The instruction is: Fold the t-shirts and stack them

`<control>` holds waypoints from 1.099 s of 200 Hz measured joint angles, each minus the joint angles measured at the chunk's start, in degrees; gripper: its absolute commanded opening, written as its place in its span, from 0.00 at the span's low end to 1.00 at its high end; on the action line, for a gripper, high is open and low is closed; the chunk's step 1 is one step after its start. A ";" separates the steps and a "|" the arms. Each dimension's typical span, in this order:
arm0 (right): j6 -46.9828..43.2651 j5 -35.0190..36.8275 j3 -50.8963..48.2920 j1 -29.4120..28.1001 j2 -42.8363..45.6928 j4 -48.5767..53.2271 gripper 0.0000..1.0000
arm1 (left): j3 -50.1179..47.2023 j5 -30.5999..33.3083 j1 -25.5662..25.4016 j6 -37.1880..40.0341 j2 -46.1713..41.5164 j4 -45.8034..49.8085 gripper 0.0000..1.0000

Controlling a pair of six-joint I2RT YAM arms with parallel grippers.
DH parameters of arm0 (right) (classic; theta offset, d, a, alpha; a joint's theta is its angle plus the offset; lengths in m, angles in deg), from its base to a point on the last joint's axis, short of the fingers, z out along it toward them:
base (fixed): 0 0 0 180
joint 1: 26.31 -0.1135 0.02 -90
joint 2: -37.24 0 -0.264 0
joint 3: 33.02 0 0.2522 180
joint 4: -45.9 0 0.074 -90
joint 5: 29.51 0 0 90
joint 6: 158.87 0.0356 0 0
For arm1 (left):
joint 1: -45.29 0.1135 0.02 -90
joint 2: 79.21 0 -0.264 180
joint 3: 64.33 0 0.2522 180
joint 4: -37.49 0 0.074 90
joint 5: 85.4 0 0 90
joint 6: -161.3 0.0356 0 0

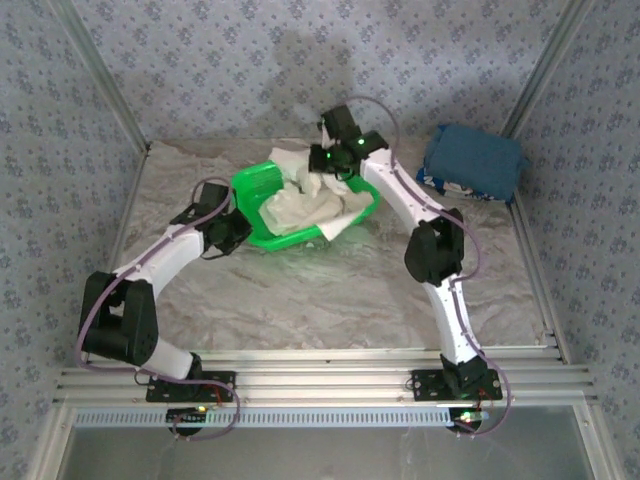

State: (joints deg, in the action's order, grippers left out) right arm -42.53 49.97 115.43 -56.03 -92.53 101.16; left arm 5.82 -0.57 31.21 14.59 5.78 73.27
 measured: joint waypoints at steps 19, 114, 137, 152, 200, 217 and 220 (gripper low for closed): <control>3.63 -6.36 7.34 0.94 3.63 -4.15 0.00 | 1.70 0.90 3.82 -1.40 1.22 0.00 0.00; 14.05 -19.93 15.50 12.61 30.03 -20.31 0.00 | 13.11 11.32 19.02 -10.80 9.81 4.57 0.00; 13.73 -20.06 9.73 14.40 36.39 -18.49 0.00 | 13.60 13.84 18.97 -13.77 9.94 5.99 0.00; 13.75 -20.37 6.58 15.65 38.51 -16.20 0.00 | 13.62 15.26 19.15 -15.52 9.94 6.88 0.00; 13.75 -22.56 1.20 17.86 37.00 -8.57 0.00 | 11.76 18.43 21.51 -17.09 5.73 8.09 0.00; 13.97 -23.32 -2.71 17.86 36.92 -7.96 0.00 | 8.79 20.76 22.32 -18.73 2.14 7.93 0.00; 14.01 -23.43 -3.34 17.86 36.87 -7.85 0.00 | 8.31 21.24 22.49 -19.02 1.57 7.98 0.00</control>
State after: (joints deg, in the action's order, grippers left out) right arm -28.52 26.54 112.09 -38.17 -55.66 93.31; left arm 14.12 20.67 53.70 -4.42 7.35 81.25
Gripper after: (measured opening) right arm 0.063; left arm 0.059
